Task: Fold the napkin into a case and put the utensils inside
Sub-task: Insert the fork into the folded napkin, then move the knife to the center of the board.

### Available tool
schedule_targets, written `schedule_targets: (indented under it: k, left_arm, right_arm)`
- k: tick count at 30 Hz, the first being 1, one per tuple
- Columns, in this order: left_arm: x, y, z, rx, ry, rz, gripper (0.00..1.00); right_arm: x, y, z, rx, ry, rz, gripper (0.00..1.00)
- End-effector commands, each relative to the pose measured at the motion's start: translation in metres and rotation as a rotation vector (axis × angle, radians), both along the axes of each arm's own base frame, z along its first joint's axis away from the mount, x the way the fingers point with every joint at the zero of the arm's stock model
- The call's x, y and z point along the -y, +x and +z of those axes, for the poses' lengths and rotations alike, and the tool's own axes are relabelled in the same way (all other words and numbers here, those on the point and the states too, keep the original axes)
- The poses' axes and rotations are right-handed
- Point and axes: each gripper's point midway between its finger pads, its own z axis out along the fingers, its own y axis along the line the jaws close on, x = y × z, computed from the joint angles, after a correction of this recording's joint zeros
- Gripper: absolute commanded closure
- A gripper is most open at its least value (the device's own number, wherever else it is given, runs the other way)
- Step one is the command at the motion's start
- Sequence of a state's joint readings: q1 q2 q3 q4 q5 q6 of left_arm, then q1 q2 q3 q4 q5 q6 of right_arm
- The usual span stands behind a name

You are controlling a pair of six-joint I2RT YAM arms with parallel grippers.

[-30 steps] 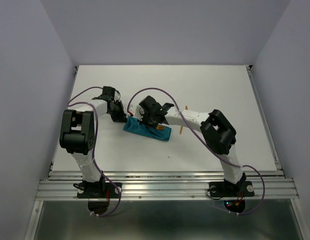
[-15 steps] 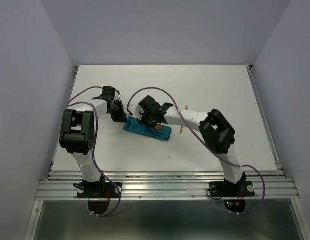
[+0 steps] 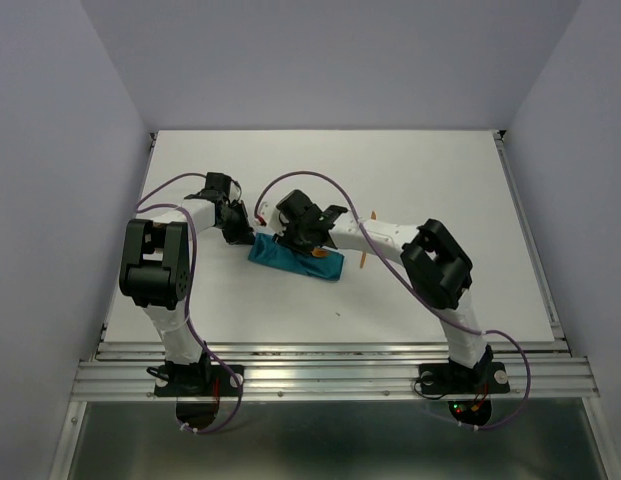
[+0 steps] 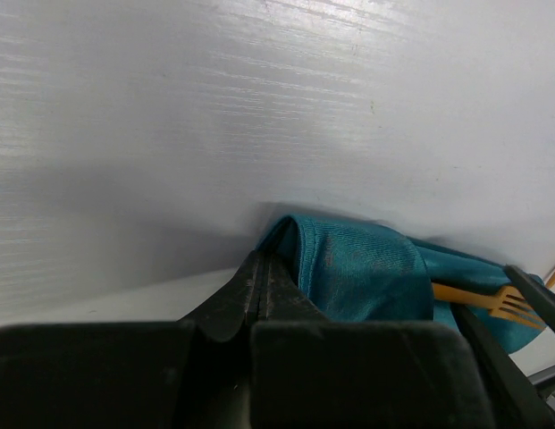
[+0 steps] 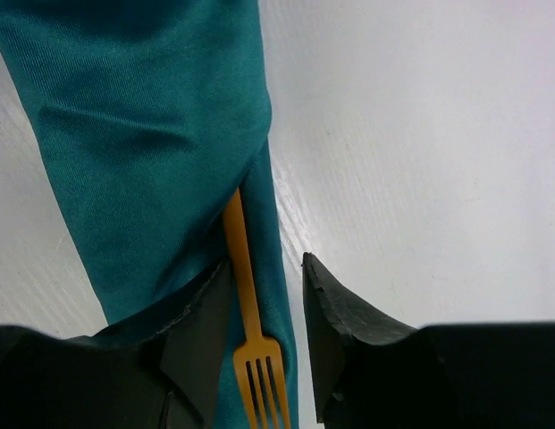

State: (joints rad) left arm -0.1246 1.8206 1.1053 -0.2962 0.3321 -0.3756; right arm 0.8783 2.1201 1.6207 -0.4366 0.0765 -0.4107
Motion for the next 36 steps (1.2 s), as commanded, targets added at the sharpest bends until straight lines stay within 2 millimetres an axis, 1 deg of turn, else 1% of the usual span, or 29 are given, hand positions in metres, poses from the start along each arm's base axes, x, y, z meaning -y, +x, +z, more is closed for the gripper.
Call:
schedule_targets:
  k: [1, 2, 3, 5, 6, 7, 8, 9, 10, 11, 12, 13, 14, 15, 16, 17, 18, 20, 21, 23, 25, 26, 27, 29, 30, 31, 34, 35, 36]
  left_arm:
    - [0.001, -0.006, -0.005, -0.013, 0.008, -0.019, 0.99]
    - [0.001, -0.007, -0.005, -0.013, 0.009, -0.023, 0.99]
    - [0.001, -0.007, -0.006, -0.015, 0.010, -0.023, 0.99]
    - [0.000, -0.006, -0.005, -0.012, 0.011, -0.022, 0.99]
    - [0.000, -0.006, -0.005, -0.014, 0.012, -0.022, 0.99]
    - [0.000, -0.006, -0.006, -0.014, 0.012, -0.022, 0.99]
    - [0.000, -0.005, -0.006, -0.014, 0.012, -0.022, 0.99]
    - [0.001, -0.005, -0.005, -0.013, 0.010, -0.024, 0.99]
    - [0.000, -0.005, -0.006, -0.014, 0.012, -0.022, 0.99]
    - [0.001, -0.005, -0.005, -0.013, 0.010, -0.023, 0.99]
    - [0.001, -0.006, -0.006, -0.016, 0.010, -0.023, 0.98]
    - [0.001, -0.006, -0.005, -0.013, 0.013, -0.026, 0.99]
    - [0.000, -0.005, -0.004, -0.012, 0.012, -0.024, 0.99]
    - [0.000, -0.005, -0.005, -0.011, 0.012, -0.025, 0.99]
    - [0.000, -0.005, -0.004, -0.011, 0.012, -0.025, 0.99]
    - [0.000, -0.005, -0.005, -0.011, 0.012, -0.025, 0.99]
    - [0.000, -0.005, -0.004, -0.011, 0.012, -0.025, 0.99]
    - [0.000, -0.005, -0.004, -0.010, 0.014, -0.028, 0.99]
    - [0.000, -0.005, -0.004, -0.010, 0.014, -0.028, 0.99]
    - [0.001, -0.005, -0.003, -0.008, 0.012, -0.031, 0.99]
    - [0.001, -0.003, -0.001, -0.004, 0.011, -0.031, 0.98]
    - [0.001, -0.003, 0.000, -0.003, 0.011, -0.028, 0.99]
    - [0.001, -0.003, 0.001, 0.001, 0.010, -0.028, 0.99]
    - [0.001, -0.002, 0.002, 0.007, 0.009, -0.027, 0.99]
    - [0.001, -0.003, 0.002, 0.005, 0.009, -0.025, 0.98]
    - [0.001, -0.002, 0.003, 0.008, 0.010, -0.025, 0.99]
    - [0.001, -0.003, 0.001, 0.005, 0.012, -0.027, 0.99]
    - [0.001, -0.002, 0.002, 0.004, 0.011, -0.026, 0.99]
    - [0.001, -0.002, 0.001, 0.005, 0.012, -0.027, 0.99]
  right_arm:
    - [-0.006, 0.013, 0.067, 0.139, 0.119, -0.063, 0.56]
    - [0.000, 0.020, 0.073, 0.158, 0.130, -0.093, 0.56]
    - [0.008, 0.020, 0.080, 0.160, 0.153, -0.128, 0.56]
    - [0.020, 0.026, 0.089, 0.167, 0.191, -0.181, 0.50]
    - [0.032, 0.040, 0.097, 0.199, 0.220, -0.244, 0.47]
    - [0.041, 0.043, 0.099, 0.195, 0.245, -0.300, 0.46]
    - [0.050, 0.046, 0.110, 0.204, 0.277, -0.331, 0.46]
    - [0.066, 0.053, 0.106, 0.198, 0.289, -0.384, 0.43]
    - [0.074, 0.056, 0.106, 0.186, 0.318, -0.442, 0.42]
    - [0.084, 0.058, 0.112, 0.188, 0.337, -0.479, 0.41]
    - [0.097, 0.060, 0.107, 0.189, 0.334, -0.544, 0.39]
    - [0.114, 0.067, 0.107, 0.178, 0.370, -0.651, 0.37]
    - [0.130, 0.065, 0.102, 0.170, 0.380, -0.723, 0.37]
    - [0.139, 0.069, 0.109, 0.173, 0.414, -0.775, 0.37]
    - [0.151, 0.064, 0.095, 0.132, 0.441, -0.868, 0.35]
    - [0.174, 0.066, 0.088, 0.110, 0.446, -0.945, 0.33]
    - [0.184, 0.057, 0.080, 0.062, 0.462, -0.982, 0.30]
    - [0.202, 0.050, 0.068, -0.012, 0.490, -1.053, 0.30]
    - [0.203, 0.037, 0.059, -0.050, 0.488, -1.050, 0.29]
    - [0.202, 0.024, 0.050, -0.096, 0.483, -1.044, 0.28]
    - [0.193, 0.011, 0.040, -0.177, 0.498, -1.020, 0.28]
    - [0.189, 0.000, 0.030, -0.236, 0.504, -1.023, 0.28]
    - [0.188, -0.004, 0.024, -0.263, 0.505, -1.027, 0.28]
    - [0.183, -0.011, 0.013, -0.311, 0.514, -1.037, 0.30]
    - [0.177, -0.015, 0.009, -0.347, 0.533, -1.017, 0.31]
    - [0.175, -0.017, 0.003, -0.365, 0.531, -1.022, 0.34]
    - [0.172, -0.013, -0.002, -0.364, 0.507, -1.020, 0.40]
    - [0.171, -0.014, -0.009, -0.357, 0.469, -1.016, 0.41]
    - [0.168, -0.015, -0.010, -0.358, 0.457, -1.008, 0.41]
